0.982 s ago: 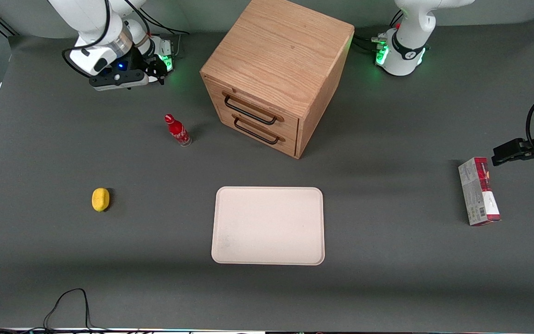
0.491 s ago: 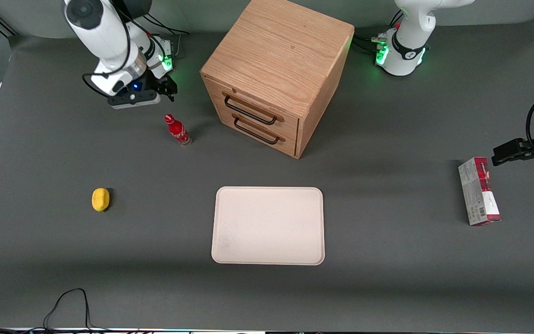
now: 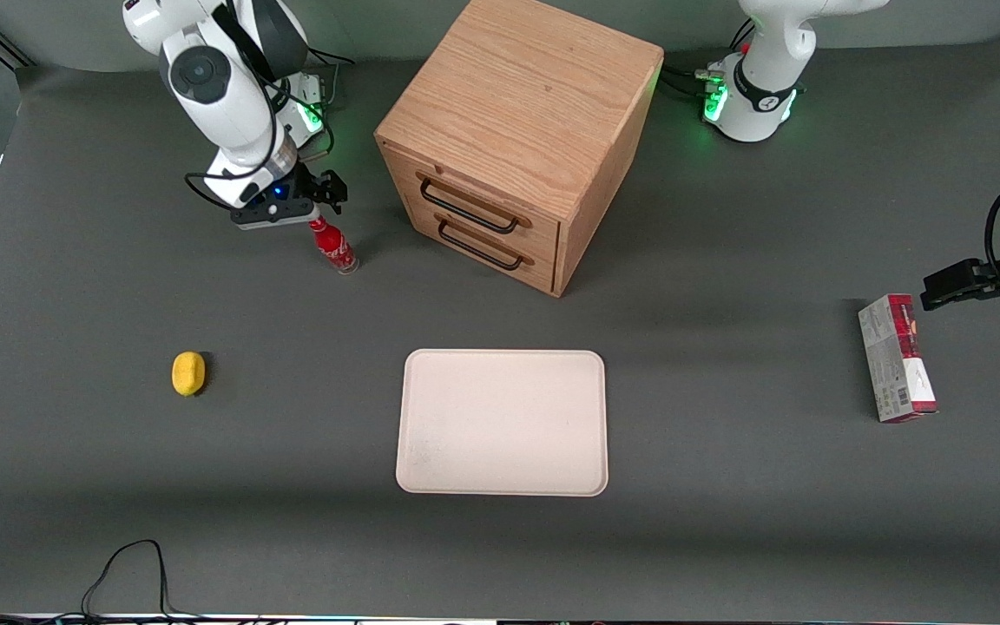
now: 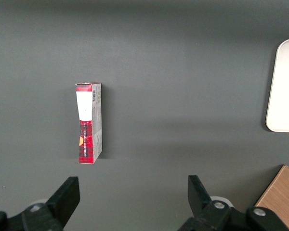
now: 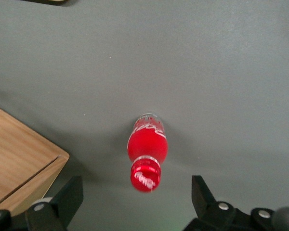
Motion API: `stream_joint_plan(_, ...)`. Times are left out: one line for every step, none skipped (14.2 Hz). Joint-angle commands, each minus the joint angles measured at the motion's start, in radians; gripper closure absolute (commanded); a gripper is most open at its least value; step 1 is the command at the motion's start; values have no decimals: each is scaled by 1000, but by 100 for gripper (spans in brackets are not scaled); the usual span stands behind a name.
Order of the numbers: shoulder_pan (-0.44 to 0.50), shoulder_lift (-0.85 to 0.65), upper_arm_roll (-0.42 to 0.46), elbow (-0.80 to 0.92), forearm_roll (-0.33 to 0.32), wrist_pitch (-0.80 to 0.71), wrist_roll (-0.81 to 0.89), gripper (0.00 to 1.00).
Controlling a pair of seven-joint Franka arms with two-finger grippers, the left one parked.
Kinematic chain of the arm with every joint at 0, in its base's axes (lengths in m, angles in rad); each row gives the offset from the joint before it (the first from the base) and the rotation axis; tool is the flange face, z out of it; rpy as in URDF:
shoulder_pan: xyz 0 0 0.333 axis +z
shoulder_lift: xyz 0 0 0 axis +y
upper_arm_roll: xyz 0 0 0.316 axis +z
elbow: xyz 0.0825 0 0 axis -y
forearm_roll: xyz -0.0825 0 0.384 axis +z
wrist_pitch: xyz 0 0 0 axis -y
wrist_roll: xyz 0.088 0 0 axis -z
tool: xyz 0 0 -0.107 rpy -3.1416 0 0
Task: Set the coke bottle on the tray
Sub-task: 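Lower the open right gripper around the bottle and close it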
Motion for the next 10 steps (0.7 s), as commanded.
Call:
stream_joint_plan(0,38,-3,-24,4,77,35,0)
stream_joint_plan(-1,53,-5,-24,4,82,44,0)
stream_joint_plan(-1,64,-5,-24,4,91,47,0)
stream_joint_plan(-1,69,-8,-24,4,100,61,0)
stream_joint_plan(-1,75,-17,-24,4,100,66,0)
stream_joint_plan(-1,76,-26,-24,4,100,66,0)
stream_joint_plan(-1,78,-31,-24,4,100,66,0)
stream_joint_plan(-1,78,-31,-24,4,99,67,0)
stream_joint_plan(0,78,-31,-24,4,97,70,0)
stream_joint_plan(2,78,-31,-26,4,97,83,0)
